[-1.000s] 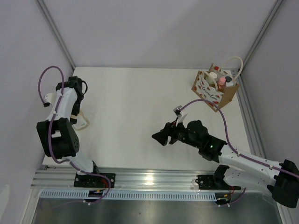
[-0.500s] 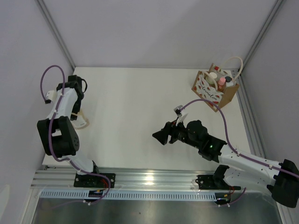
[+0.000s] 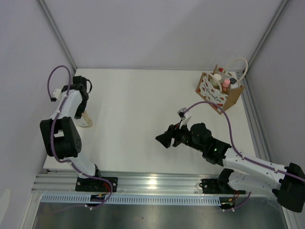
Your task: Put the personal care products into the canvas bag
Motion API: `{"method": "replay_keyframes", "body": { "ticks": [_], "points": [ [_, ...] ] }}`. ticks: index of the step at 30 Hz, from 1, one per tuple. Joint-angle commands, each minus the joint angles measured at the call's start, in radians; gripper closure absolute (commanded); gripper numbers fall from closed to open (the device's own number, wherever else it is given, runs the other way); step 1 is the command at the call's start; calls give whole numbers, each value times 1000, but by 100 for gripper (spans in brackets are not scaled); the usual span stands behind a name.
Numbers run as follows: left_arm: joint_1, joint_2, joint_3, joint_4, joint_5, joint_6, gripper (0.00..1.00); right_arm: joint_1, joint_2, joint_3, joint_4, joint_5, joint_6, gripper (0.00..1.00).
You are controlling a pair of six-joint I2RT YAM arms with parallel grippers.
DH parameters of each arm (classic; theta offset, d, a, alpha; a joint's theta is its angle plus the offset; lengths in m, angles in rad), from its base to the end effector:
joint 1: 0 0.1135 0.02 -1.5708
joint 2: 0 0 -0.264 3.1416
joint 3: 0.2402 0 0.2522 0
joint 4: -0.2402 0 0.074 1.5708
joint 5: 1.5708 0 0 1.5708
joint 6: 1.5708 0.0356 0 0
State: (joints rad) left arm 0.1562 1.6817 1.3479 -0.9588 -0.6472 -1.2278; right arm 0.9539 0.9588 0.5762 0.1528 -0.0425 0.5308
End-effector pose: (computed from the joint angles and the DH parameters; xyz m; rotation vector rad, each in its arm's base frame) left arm 0.3211 0.0723 0.2538 -1.7027 1.8689 0.5478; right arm 0.1287 0.1841 0.2688 -0.4393 1.8898 1.0704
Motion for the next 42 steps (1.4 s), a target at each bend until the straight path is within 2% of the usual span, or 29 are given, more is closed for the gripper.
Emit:
{"method": "replay_keyframes", "body": {
  "ticks": [1, 5, 12, 17, 23, 26, 29, 35, 42],
  "points": [
    [-35, -2, 22, 17, 35, 31, 99, 5, -15, 17, 21, 10, -18, 28],
    [-127, -22, 65, 12, 43, 48, 99, 6, -9, 24, 10, 43, -41, 28],
    [-463, -42, 122, 31, -3, 56, 99, 5, -6, 37, -15, 116, -69, 28],
    [-719, 18, 189, 8, -54, -5, 99, 6, -45, 39, -32, 135, -72, 28],
    [-894, 121, 342, -46, -34, -38, 99, 5, -95, 24, -36, 164, -72, 28],
    [-960, 144, 419, -80, -100, -53, 99, 6, -101, 24, -41, 170, -71, 28],
    [-991, 170, 447, -95, -106, -70, 100, 6, -107, 22, -44, 181, -71, 28],
    [-1017, 167, 367, -9, -69, -70, 99, 6, -115, 20, -50, 205, -71, 28],
    [-1023, 222, 370, 6, -45, -58, 100, 6, -129, 16, -50, 225, -74, 28]
  ]
}}
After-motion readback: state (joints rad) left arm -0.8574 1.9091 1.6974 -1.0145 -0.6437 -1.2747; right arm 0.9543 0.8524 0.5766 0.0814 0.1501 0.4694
